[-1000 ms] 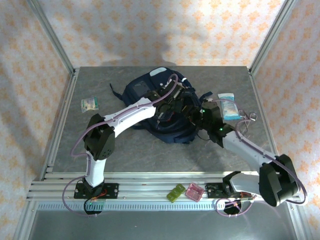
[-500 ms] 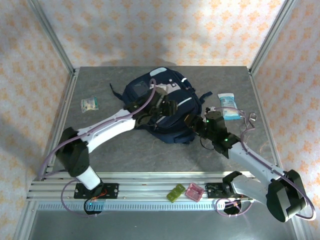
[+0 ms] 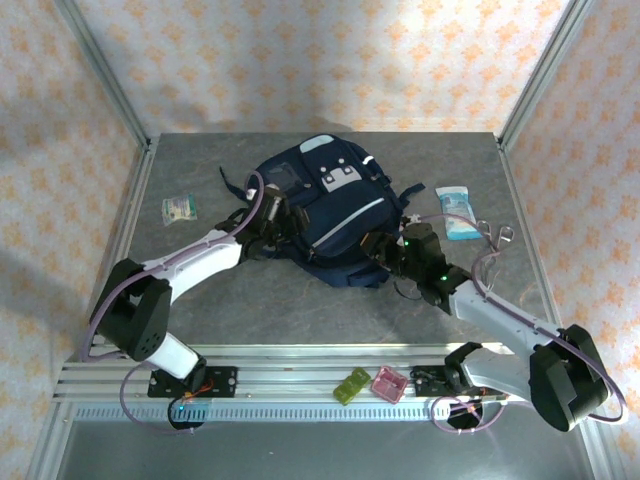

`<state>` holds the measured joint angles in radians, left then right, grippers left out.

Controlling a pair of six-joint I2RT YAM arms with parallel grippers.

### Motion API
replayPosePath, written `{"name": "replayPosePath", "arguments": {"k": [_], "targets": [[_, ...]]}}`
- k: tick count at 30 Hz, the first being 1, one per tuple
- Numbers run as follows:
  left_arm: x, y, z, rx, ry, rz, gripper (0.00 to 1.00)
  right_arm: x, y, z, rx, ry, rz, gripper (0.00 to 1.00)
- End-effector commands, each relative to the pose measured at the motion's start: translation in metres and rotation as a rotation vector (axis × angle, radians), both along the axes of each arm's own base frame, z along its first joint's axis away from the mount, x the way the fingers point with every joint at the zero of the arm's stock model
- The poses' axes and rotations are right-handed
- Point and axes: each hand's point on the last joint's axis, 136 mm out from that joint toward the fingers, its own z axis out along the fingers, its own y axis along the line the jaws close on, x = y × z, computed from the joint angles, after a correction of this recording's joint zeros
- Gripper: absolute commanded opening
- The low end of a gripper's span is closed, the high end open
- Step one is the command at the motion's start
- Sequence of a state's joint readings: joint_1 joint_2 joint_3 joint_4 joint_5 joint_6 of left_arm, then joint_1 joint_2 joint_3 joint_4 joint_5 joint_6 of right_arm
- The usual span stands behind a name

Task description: Pack the student bag

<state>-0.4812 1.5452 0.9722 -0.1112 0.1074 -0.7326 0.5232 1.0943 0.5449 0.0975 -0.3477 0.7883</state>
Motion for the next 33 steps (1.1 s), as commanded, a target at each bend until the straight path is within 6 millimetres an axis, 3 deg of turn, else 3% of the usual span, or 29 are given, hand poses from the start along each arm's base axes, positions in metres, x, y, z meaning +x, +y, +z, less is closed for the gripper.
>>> {"name": "replayPosePath", "arguments": {"k": [1, 13, 20, 24, 28, 33], "targets": [[0.016, -0.016, 0.019, -0.066, -0.065, -0.033, 0.71, -0.001, 0.0, 0.001, 0.007, -0.017, -0.003, 0.43], [0.035, -0.033, -0.003, -0.043, -0.016, -0.09, 0.67, -0.001, -0.001, -0.004, 0.007, -0.009, -0.009, 0.42], [0.038, -0.039, -0.027, -0.033, 0.037, -0.107, 0.63, 0.001, -0.004, -0.012, -0.021, 0.004, -0.022, 0.43], [0.039, -0.044, -0.032, -0.045, 0.046, -0.122, 0.34, 0.007, -0.003, -0.018, -0.048, 0.02, -0.029, 0.43], [0.039, -0.047, -0.022, -0.065, 0.033, -0.13, 0.02, 0.019, 0.001, -0.026, -0.082, 0.045, -0.036, 0.43], [0.035, -0.051, 0.0, -0.119, 0.008, -0.14, 0.0, 0.037, 0.009, -0.027, -0.1, 0.044, -0.042, 0.43]]}}
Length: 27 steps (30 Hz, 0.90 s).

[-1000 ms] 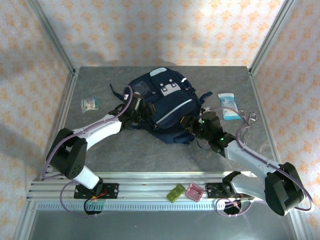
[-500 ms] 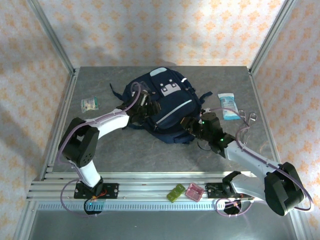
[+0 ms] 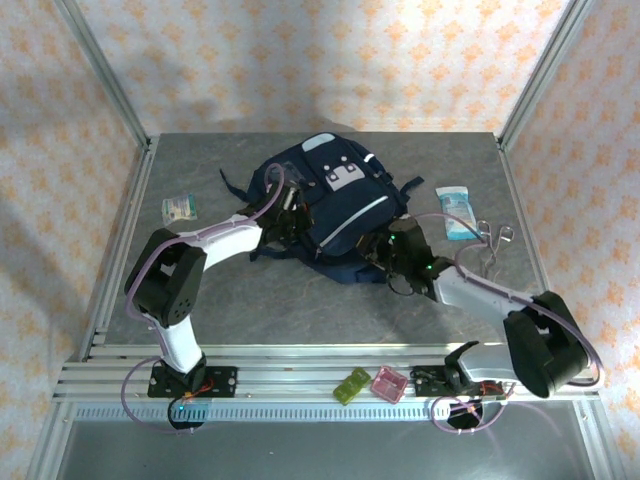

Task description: Pack the student bag

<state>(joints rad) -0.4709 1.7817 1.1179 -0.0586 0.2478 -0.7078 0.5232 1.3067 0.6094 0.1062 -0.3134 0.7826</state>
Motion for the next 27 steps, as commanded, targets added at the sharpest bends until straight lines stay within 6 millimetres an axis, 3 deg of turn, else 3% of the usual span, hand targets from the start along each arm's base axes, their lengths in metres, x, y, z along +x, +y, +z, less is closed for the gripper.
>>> {"name": "replayPosePath", "arguments": {"k": [1, 8, 10, 11, 13, 15, 23, 27], "targets": [[0.001, -0.013, 0.041, -0.089, -0.073, -0.029, 0.0, 0.021, 0.006, 0.017, -0.01, -0.07, -0.015, 0.43], [-0.002, -0.01, 0.083, -0.243, -0.129, 0.013, 0.0, 0.042, 0.019, 0.023, 0.012, -0.068, -0.012, 0.42], [-0.004, -0.009, 0.091, -0.267, -0.142, 0.02, 0.0, 0.049, 0.023, 0.026, 0.023, -0.073, -0.01, 0.38], [-0.004, -0.008, 0.093, -0.268, -0.145, 0.024, 0.0, 0.053, 0.025, 0.031, 0.028, -0.083, -0.011, 0.34], [-0.006, -0.004, 0.092, -0.264, -0.142, 0.035, 0.0, 0.062, 0.027, 0.04, 0.038, -0.103, -0.009, 0.13], [-0.009, 0.003, 0.088, -0.254, -0.136, 0.067, 0.0, 0.07, 0.029, 0.051, 0.044, -0.13, -0.009, 0.01], [-0.017, 0.028, 0.082, -0.324, -0.13, 0.17, 0.0, 0.101, 0.013, 0.089, 0.112, -0.2, -0.055, 0.0], [-0.017, 0.022, 0.089, -0.391, -0.125, 0.172, 0.0, 0.109, 0.017, 0.094, 0.098, -0.195, -0.038, 0.0]]}}
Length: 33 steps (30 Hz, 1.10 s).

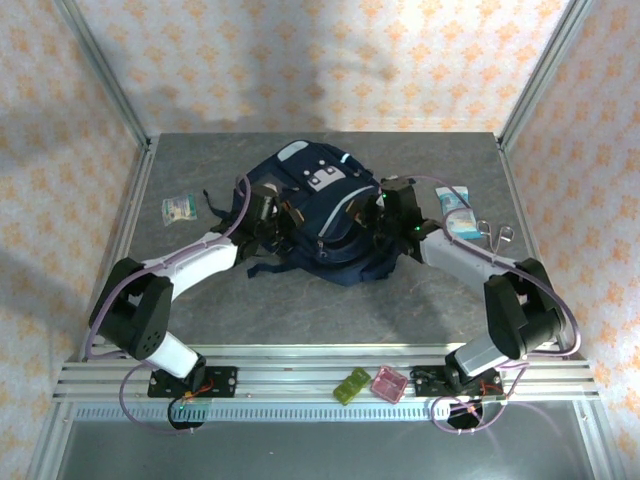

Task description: Pack the student bag

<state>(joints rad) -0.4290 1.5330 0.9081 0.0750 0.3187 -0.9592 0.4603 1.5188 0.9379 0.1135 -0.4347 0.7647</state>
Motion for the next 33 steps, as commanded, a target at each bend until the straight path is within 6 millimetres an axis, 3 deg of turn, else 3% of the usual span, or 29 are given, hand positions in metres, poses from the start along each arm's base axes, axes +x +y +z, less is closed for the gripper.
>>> {"name": "replayPosePath", "arguments": {"k": [1, 2, 4, 6, 9, 18, 22, 27, 33], "targets": [[0.011, 0.0, 0.044, -0.125, -0.105, 0.032, 0.0, 0.035, -0.017, 0.027, -0.017, -0.092, -0.09, 0.0], [0.011, -0.001, 0.047, -0.143, -0.106, 0.038, 0.0, 0.037, -0.018, 0.02, -0.041, -0.066, -0.089, 0.0], [0.012, 0.0, 0.052, -0.173, -0.11, 0.057, 0.0, 0.038, -0.019, 0.009, -0.093, -0.017, -0.086, 0.13], [0.014, 0.001, 0.058, -0.192, -0.113, 0.079, 0.0, 0.035, -0.02, 0.007, -0.114, -0.002, -0.076, 0.25], [0.017, 0.004, 0.068, -0.198, -0.119, 0.103, 0.0, 0.025, -0.027, 0.012, -0.172, -0.009, -0.08, 0.36], [0.017, 0.014, 0.081, -0.23, -0.118, 0.179, 0.0, -0.029, -0.051, 0.028, -0.355, -0.052, -0.111, 0.44], [0.018, 0.012, 0.085, -0.246, -0.122, 0.182, 0.0, -0.059, -0.026, 0.036, -0.313, -0.126, -0.01, 0.37], [0.019, 0.01, 0.083, -0.258, -0.118, 0.176, 0.0, -0.094, 0.032, 0.034, -0.266, -0.202, 0.167, 0.31], [0.017, 0.01, 0.084, -0.262, -0.12, 0.175, 0.0, -0.1, 0.07, 0.016, -0.289, -0.189, 0.221, 0.37]]}}
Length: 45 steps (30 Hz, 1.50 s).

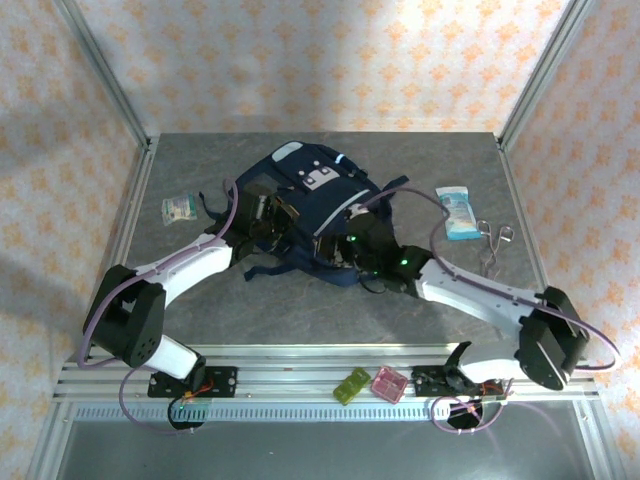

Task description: Pack the student bag

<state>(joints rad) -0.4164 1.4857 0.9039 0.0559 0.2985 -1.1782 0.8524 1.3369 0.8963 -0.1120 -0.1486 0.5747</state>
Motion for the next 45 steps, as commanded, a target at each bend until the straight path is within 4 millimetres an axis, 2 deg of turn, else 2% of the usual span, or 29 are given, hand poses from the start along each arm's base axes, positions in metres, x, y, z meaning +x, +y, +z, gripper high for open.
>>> {"name": "replayPosePath", "arguments": {"k": [1, 5, 7, 9, 15, 17, 21, 25, 29, 32, 37, 40, 42, 45], "targets": [[0.017, 0.0, 0.07, -0.099, -0.198, 0.038, 0.0, 0.015, 0.011, 0.005, 0.007, -0.044, -0.032, 0.36], [0.015, -0.001, 0.071, -0.106, -0.198, 0.034, 0.0, 0.022, 0.024, -0.004, -0.017, -0.029, -0.041, 0.28], [0.015, -0.001, 0.071, -0.107, -0.2, 0.034, 0.0, 0.024, 0.028, -0.006, -0.018, -0.022, -0.048, 0.28], [0.015, -0.002, 0.072, -0.111, -0.203, 0.032, 0.0, 0.026, 0.029, -0.008, -0.019, -0.019, -0.064, 0.27], [0.014, -0.004, 0.07, -0.12, -0.2, 0.024, 0.0, 0.034, 0.029, -0.007, -0.014, -0.013, -0.115, 0.14], [0.014, -0.004, 0.07, -0.12, -0.201, 0.025, 0.0, 0.033, 0.028, -0.005, -0.011, -0.016, -0.126, 0.16], [0.014, -0.004, 0.069, -0.122, -0.201, 0.026, 0.0, 0.034, 0.024, -0.008, -0.026, 0.013, -0.167, 0.33], [0.014, -0.004, 0.069, -0.127, -0.202, 0.025, 0.0, 0.033, 0.026, -0.012, -0.024, 0.033, -0.177, 0.37], [0.014, -0.006, 0.069, -0.132, -0.201, 0.021, 0.0, 0.038, 0.017, -0.021, -0.093, 0.038, -0.247, 0.38], [0.013, -0.006, 0.071, -0.133, -0.204, 0.021, 0.0, 0.041, 0.009, -0.032, -0.175, 0.042, -0.298, 0.34], [0.013, -0.005, 0.073, -0.133, -0.211, 0.023, 0.0, 0.038, 0.0, -0.036, -0.247, 0.03, -0.334, 0.11], [0.014, -0.005, 0.073, -0.132, -0.211, 0.021, 0.0, 0.035, -0.006, -0.032, -0.227, 0.021, -0.341, 0.05], [0.014, -0.005, 0.073, -0.13, -0.211, 0.021, 0.0, 0.033, -0.006, -0.028, -0.212, 0.015, -0.332, 0.06], [0.015, -0.006, 0.073, -0.134, -0.212, 0.021, 0.0, 0.033, 0.0, -0.029, -0.215, 0.016, -0.307, 0.2]]}}
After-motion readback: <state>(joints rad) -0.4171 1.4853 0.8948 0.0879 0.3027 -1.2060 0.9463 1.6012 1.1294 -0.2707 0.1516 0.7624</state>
